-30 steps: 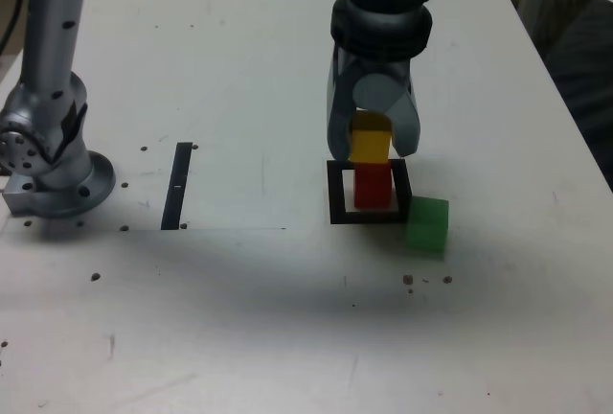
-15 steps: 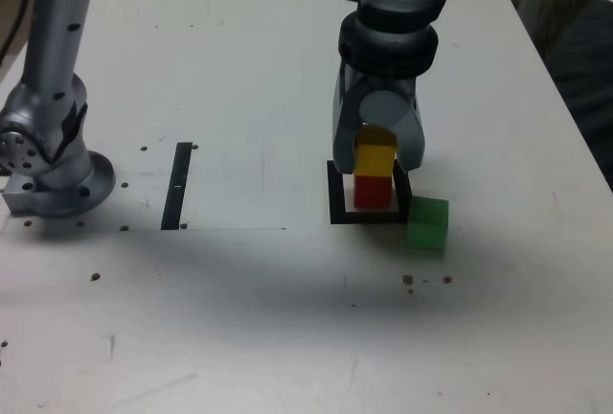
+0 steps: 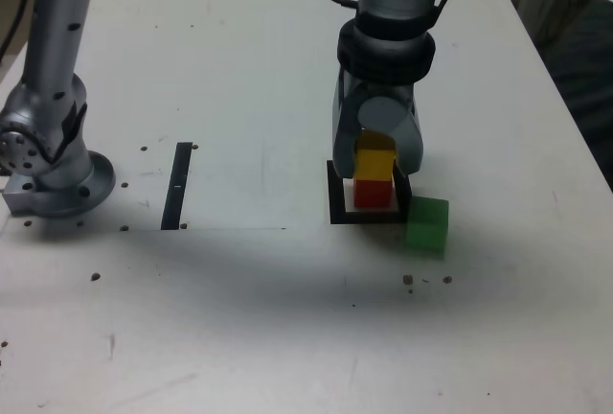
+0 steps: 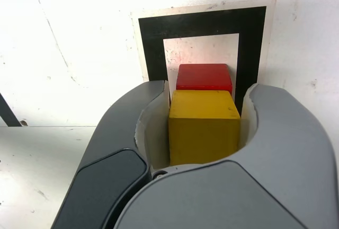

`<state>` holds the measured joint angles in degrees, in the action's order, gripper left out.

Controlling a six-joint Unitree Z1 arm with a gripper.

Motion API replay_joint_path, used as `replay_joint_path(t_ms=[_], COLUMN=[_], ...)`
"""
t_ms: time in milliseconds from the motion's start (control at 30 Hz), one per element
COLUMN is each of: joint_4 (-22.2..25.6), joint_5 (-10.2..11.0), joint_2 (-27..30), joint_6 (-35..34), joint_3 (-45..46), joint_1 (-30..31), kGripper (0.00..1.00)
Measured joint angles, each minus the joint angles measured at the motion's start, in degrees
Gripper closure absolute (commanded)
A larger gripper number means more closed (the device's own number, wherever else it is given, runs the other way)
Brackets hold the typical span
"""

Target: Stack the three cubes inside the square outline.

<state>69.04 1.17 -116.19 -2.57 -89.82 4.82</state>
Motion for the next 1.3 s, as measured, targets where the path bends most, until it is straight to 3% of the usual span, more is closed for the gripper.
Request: replay_joint_path(t_ms=[67,167,500,900,1100,1300], joint_4=[-0.3,-0.5,-0.8,-1.5,-0.7,3.3], joint_5=[-0.1,-0.1,-0.1,0.5,2.0,4.2], joint_2=[0.0,0.0,0.4,6.6,8.4,8.8], joint_6=[0.1,0.3,0.3,0.3,0.1,-2.0], joint_3=[0.2,0.5,1.2,4.3,3.2,-0.2], joint_1=[0.0,0.0,0.0,0.0,1.0,3.5], kGripper=[0.06,0.01,0.01,0.01,0.01,0.01])
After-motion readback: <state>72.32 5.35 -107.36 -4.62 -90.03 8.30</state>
